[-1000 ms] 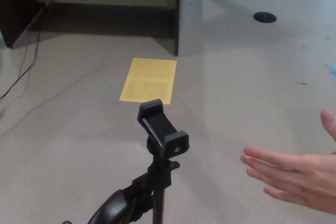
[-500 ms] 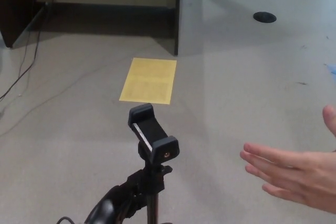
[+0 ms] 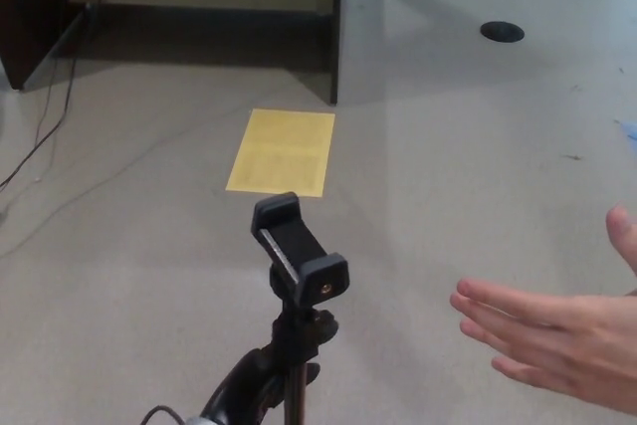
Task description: There is a tripod standing in front of the robot and the robot extends its left arm to grab it. It lifts the tripod and passes it to a person.
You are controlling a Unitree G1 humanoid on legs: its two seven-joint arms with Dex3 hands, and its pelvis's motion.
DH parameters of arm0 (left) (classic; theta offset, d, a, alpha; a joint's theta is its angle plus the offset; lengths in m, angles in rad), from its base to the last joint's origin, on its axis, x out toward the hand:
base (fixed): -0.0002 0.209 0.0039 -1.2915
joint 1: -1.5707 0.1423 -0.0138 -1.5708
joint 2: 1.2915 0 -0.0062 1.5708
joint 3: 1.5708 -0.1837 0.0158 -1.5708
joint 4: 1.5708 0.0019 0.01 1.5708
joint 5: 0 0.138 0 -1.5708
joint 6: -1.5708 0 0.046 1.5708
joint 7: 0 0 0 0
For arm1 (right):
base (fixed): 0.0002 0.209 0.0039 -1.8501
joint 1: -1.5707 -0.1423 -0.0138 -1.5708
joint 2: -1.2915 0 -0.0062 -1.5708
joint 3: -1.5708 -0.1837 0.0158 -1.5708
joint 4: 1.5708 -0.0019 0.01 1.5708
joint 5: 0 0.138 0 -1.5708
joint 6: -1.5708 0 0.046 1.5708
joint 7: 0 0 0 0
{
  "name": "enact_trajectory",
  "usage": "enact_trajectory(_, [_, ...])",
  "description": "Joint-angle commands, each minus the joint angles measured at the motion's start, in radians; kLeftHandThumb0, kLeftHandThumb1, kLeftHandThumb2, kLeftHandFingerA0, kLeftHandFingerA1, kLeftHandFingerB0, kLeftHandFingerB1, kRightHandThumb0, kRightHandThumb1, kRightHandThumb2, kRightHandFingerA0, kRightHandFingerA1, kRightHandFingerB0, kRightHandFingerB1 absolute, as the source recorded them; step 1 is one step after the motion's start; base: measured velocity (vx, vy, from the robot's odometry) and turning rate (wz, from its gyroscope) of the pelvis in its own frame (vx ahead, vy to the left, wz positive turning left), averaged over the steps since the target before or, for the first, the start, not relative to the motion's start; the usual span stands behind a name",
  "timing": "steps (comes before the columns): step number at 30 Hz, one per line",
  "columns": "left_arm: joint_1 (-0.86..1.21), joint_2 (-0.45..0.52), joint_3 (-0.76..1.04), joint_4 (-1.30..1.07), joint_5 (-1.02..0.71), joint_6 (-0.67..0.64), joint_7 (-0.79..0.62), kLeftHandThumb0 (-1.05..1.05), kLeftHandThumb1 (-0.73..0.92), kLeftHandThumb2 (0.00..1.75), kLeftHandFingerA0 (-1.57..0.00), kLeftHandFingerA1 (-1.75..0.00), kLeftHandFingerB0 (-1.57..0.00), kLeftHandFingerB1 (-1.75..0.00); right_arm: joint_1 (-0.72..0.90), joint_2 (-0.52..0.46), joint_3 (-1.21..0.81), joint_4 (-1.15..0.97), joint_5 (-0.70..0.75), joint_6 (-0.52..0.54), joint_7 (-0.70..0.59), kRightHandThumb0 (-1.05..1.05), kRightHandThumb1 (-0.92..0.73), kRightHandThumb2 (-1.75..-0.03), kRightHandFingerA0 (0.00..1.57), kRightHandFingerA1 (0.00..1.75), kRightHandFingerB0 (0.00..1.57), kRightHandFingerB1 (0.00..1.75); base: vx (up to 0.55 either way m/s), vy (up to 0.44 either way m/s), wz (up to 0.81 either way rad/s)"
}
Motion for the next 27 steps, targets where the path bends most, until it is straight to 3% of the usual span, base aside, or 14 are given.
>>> enact_trajectory(1, [-0.027,-0.01,-0.022,-0.008,0.049,-0.048,0.035,-0.32,0.23,0.83,-0.06,-0.49,0.0,-0.47,-0.008,-0.023,-0.003,0.007,-0.002,-0.018,0.011,-0.38,-0.7,-0.61,0.69,0.42,0.45,0.35,0.0,0.0,0.0])
enact_trajectory(6, [-0.016,-0.016,-0.037,-0.07,0.041,-0.003,0.026,-0.31,0.25,0.84,-0.06,-0.48,0.0,-0.46,-0.003,-0.017,-0.008,-0.008,0.005,0.004,0.027,-0.37,-0.7,-0.61,0.69,0.42,0.43,0.34,0.0,0.0,0.0])
enact_trajectory(7, [-0.014,-0.016,-0.04,-0.068,0.046,-0.022,0.033,-0.59,0.46,0.7,-0.26,-0.45,-0.1,-0.34,-0.005,-0.017,-0.004,-0.01,-0.002,0.011,0.022,-0.38,-0.7,-0.61,0.68,0.41,0.43,0.34,0.0,0.0,0.0])
enact_trajectory(8, [-0.013,-0.013,-0.042,-0.053,0.061,-0.073,0.053,-0.5,0.56,0.74,-0.43,-0.51,-0.18,-0.37,-0.011,-0.016,-0.003,-0.003,-0.003,0.014,0.025,-0.39,-0.7,-0.61,0.66,0.41,0.44,0.34,0.0,0.0,0.0])
enact_trajectory(9, [-0.002,-0.015,-0.034,-0.053,0.055,-0.104,0.064,-0.24,0.82,0.65,-0.81,-0.56,-0.5,-0.39,-0.006,-0.016,-0.003,-0.004,-0.001,0.007,0.03,-0.39,-0.71,-0.61,0.65,0.41,0.43,0.34,0.0,0.0,0.0])
enact_trajectory(10, [0.005,-0.016,-0.03,-0.054,0.053,-0.121,0.071,-0.16,0.84,0.65,-0.91,-0.62,-0.62,-0.45,-0.002,-0.017,-0.003,-0.006,0.0,0.004,0.033,-0.38,-0.71,-0.61,0.67,0.41,0.43,0.34,0.0,0.0,0.0])
enact_trajectory(12, [0.014,-0.018,-0.028,-0.066,0.061,-0.132,0.091,-0.11,0.85,0.65,-0.98,-0.66,-0.71,-0.51,0.001,-0.017,-0.003,-0.008,-0.001,0.0,0.031,-0.38,-0.7,-0.61,0.67,0.41,0.44,0.34,0.0,0.0,0.0])
enact_trajectory(15, [0.014,-0.023,-0.012,-0.068,0.055,-0.152,0.11,-0.05,0.78,0.71,-0.94,-0.95,-0.79,-0.78,-0.005,-0.018,0.0,-0.003,-0.008,-0.004,0.019,-0.37,-0.71,-0.61,0.67,0.42,0.44,0.34,0.0,0.0,0.0])
enact_trajectory(18, [0.013,-0.037,0.008,-0.075,0.047,-0.134,0.125,-0.05,0.78,0.76,-0.94,-1.09,-0.78,-0.85,-0.01,-0.019,0.003,0.001,-0.012,0.002,0.019,-0.37,-0.7,-0.61,0.69,0.42,0.44,0.34,0.0,0.0,0.0])
enact_trajectory(27, [-0.004,-0.037,0.042,-0.108,0.024,-0.128,0.104,0.02,0.84,0.71,-0.89,-1.2,-0.73,-0.96,-0.007,-0.017,0.005,0.003,-0.011,0.019,0.022,-0.39,-0.71,-0.61,0.68,0.42,0.43,0.34,0.0,0.0,0.0])
